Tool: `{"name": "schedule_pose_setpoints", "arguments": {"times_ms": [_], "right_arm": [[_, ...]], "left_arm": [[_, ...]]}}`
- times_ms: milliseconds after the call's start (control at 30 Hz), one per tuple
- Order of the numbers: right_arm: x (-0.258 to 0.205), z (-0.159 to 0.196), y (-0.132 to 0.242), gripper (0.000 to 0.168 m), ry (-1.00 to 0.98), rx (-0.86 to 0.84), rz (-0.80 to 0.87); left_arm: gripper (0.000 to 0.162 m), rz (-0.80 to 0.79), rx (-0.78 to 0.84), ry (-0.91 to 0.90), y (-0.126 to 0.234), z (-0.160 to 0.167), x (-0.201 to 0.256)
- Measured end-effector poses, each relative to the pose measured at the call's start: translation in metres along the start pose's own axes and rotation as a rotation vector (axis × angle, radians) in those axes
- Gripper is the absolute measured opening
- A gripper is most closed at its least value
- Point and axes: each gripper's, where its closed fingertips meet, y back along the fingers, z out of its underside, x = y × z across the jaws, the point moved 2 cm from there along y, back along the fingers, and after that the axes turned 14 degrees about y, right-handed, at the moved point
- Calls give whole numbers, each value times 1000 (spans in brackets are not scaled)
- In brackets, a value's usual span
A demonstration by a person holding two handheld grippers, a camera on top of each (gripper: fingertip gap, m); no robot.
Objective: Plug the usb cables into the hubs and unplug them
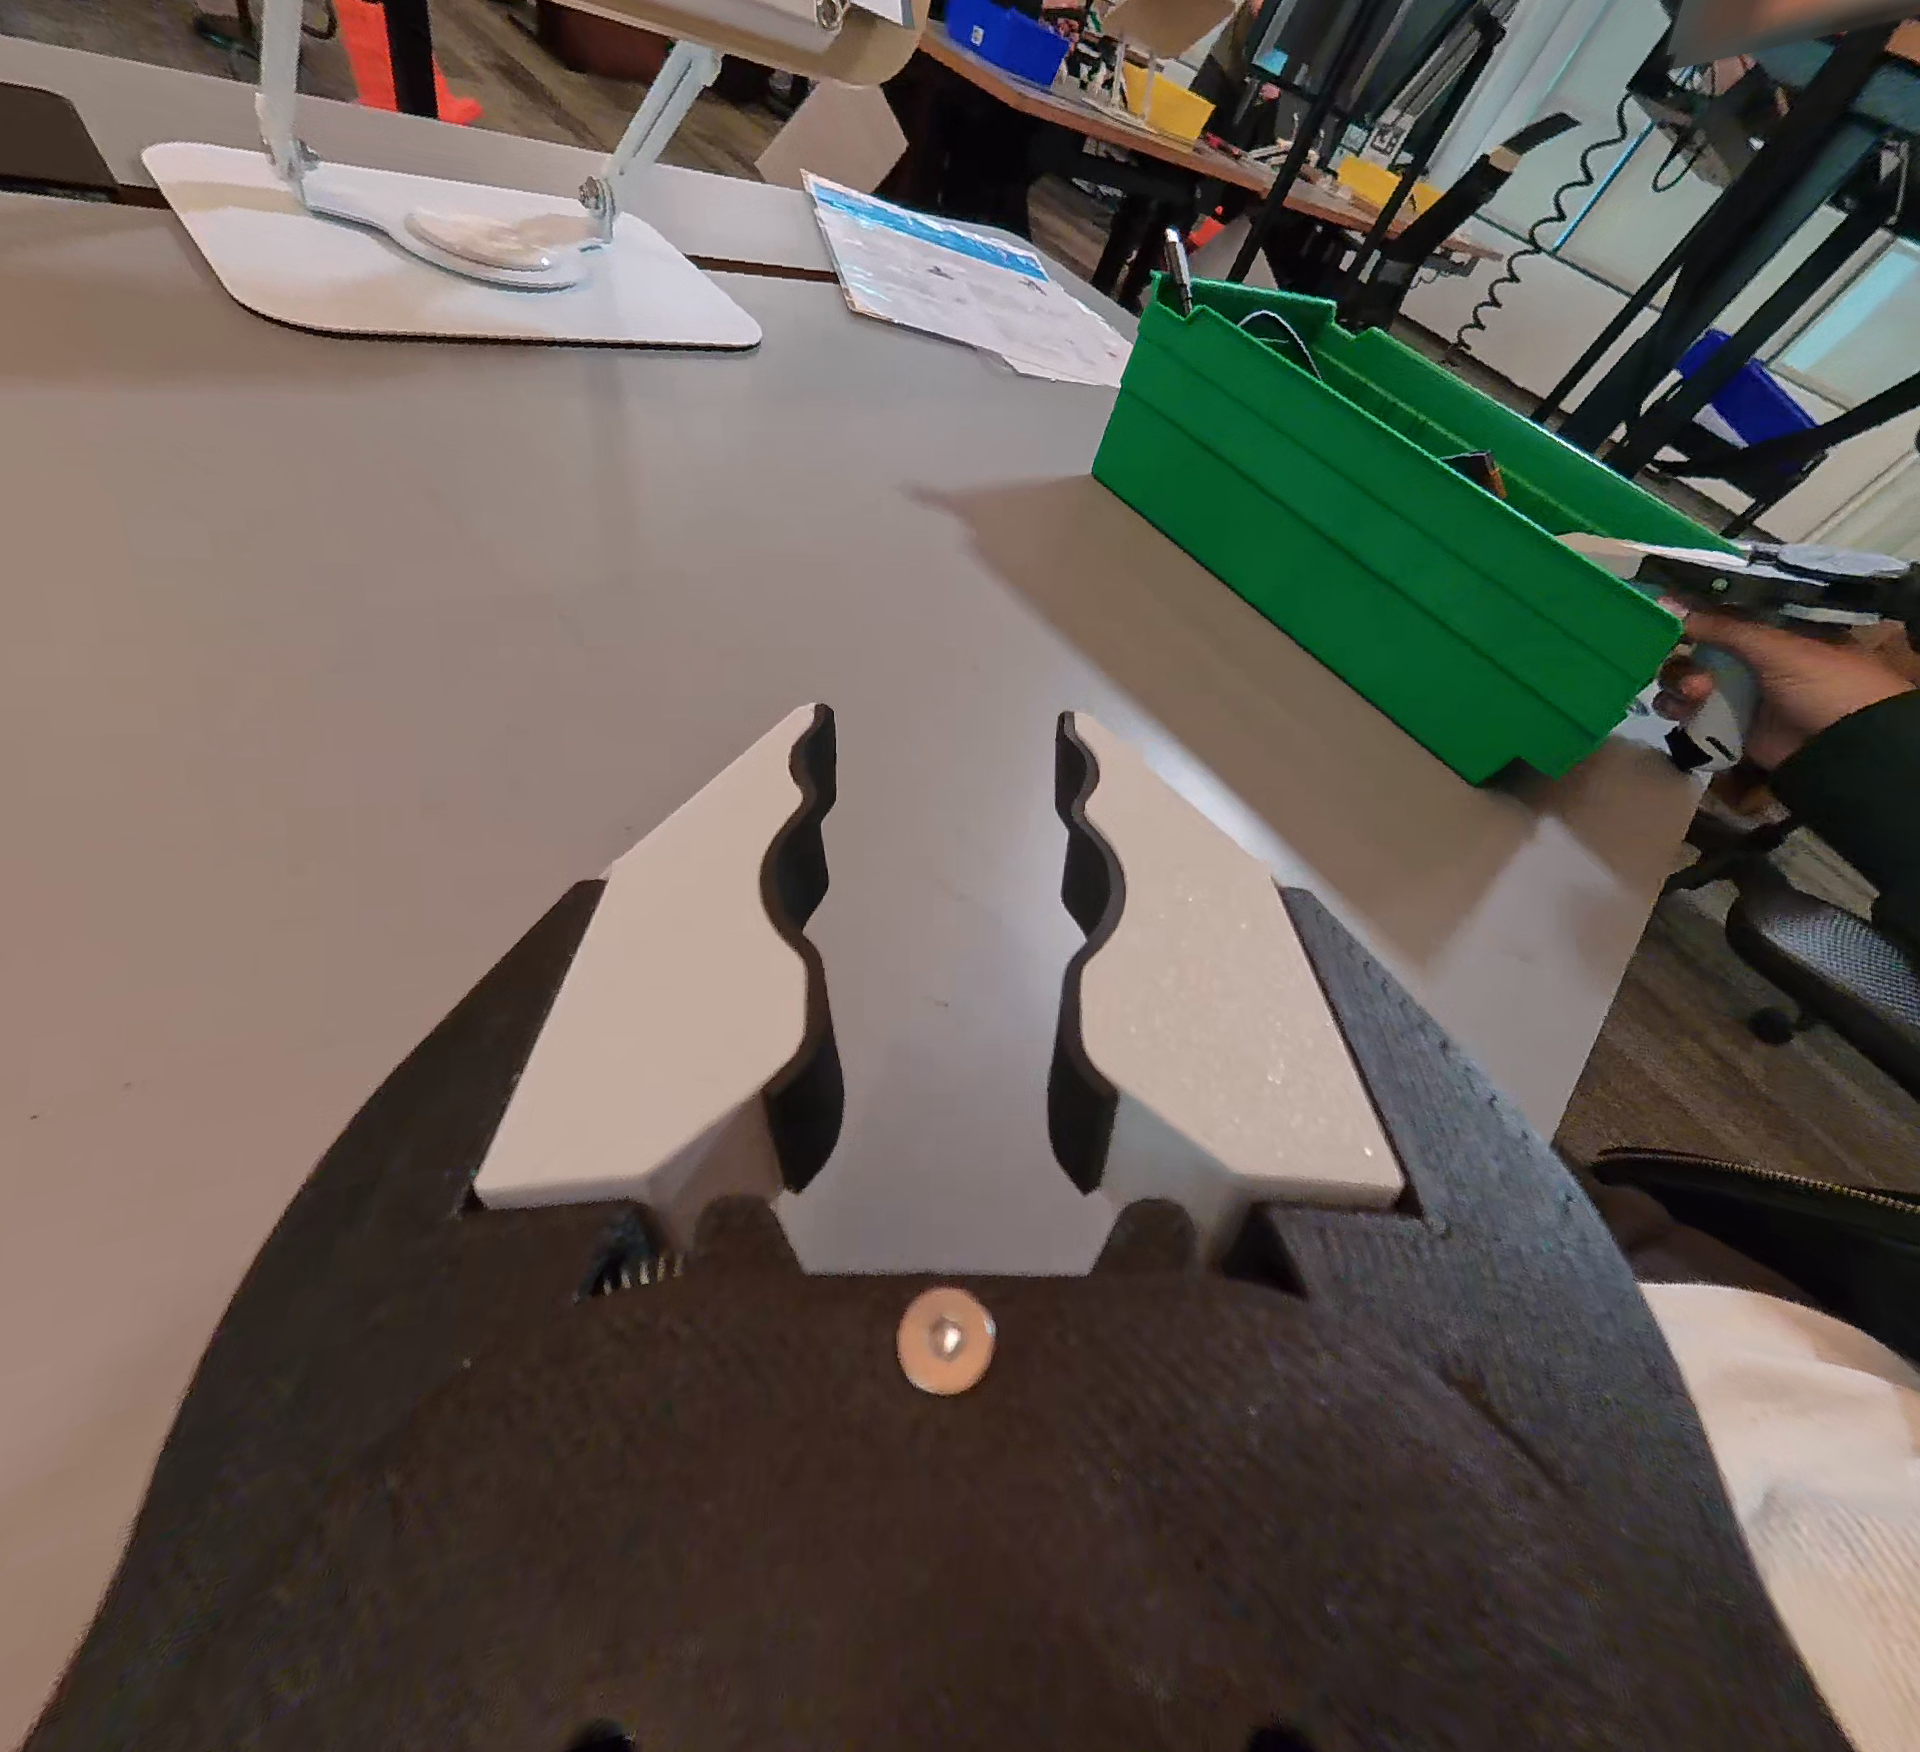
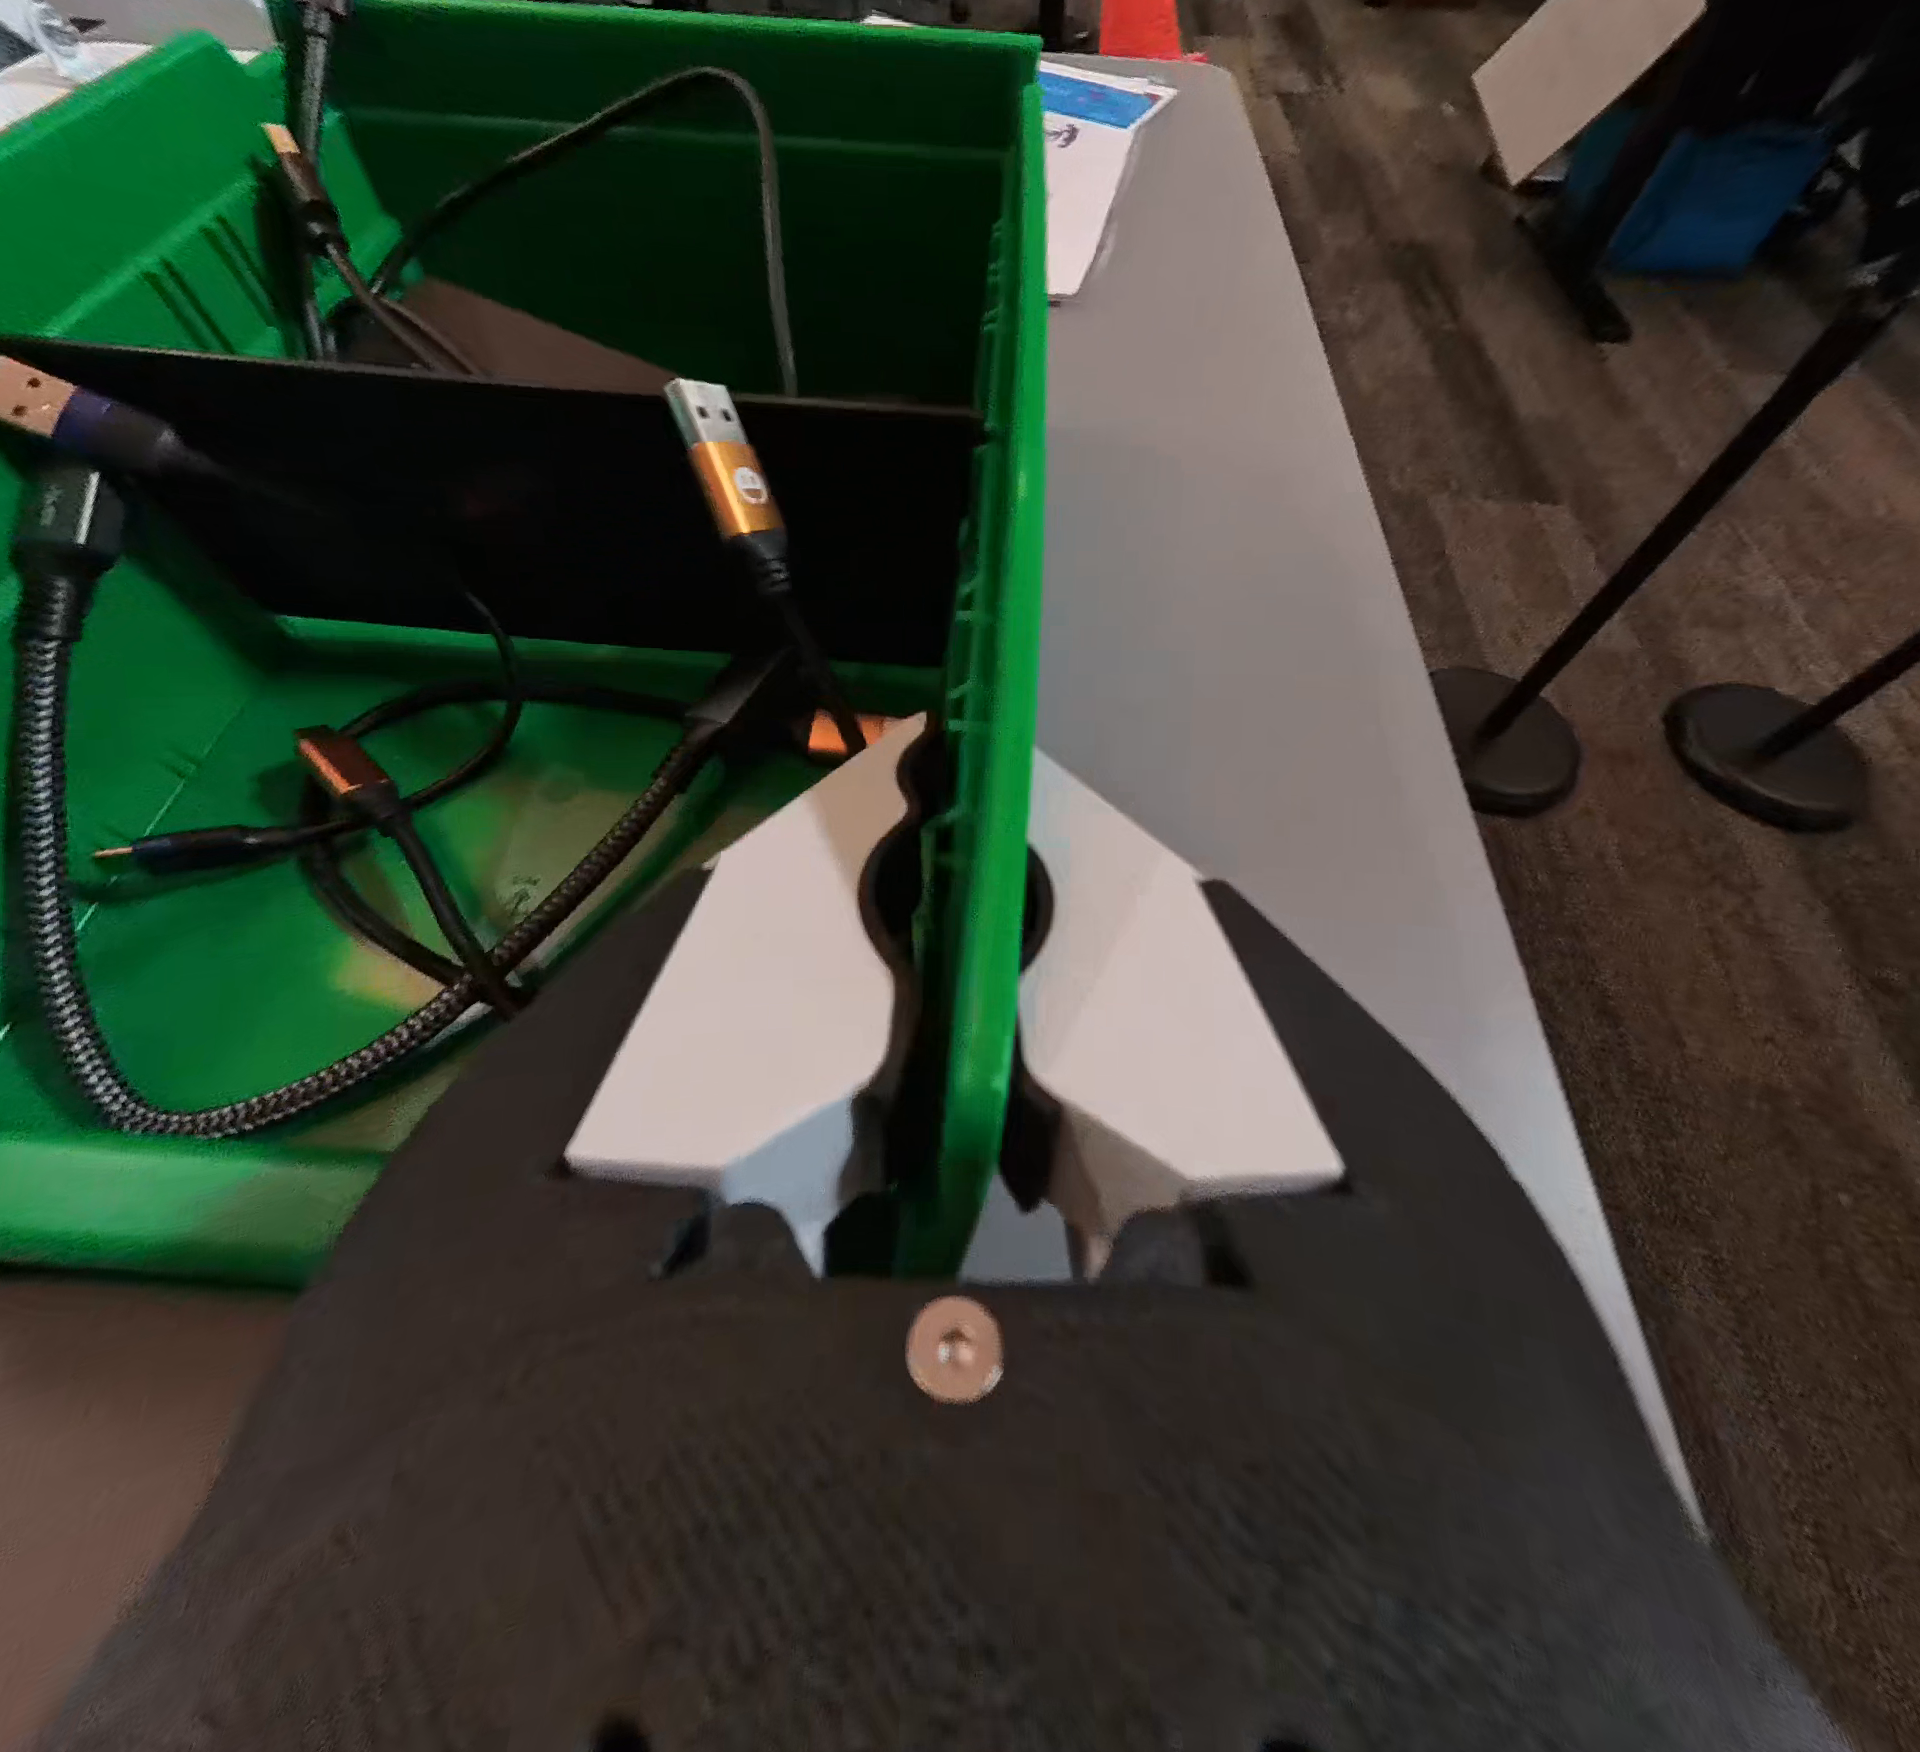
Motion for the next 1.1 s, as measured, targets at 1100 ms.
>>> {"name": "schedule_pose_setpoints", "arguments": {"times_ms": [1100], "right_arm": [[-224, -125, -67, 7, -149, 93, -594]], "left_arm": [[81, -866, 436, -178, 158, -45, -103]]}}
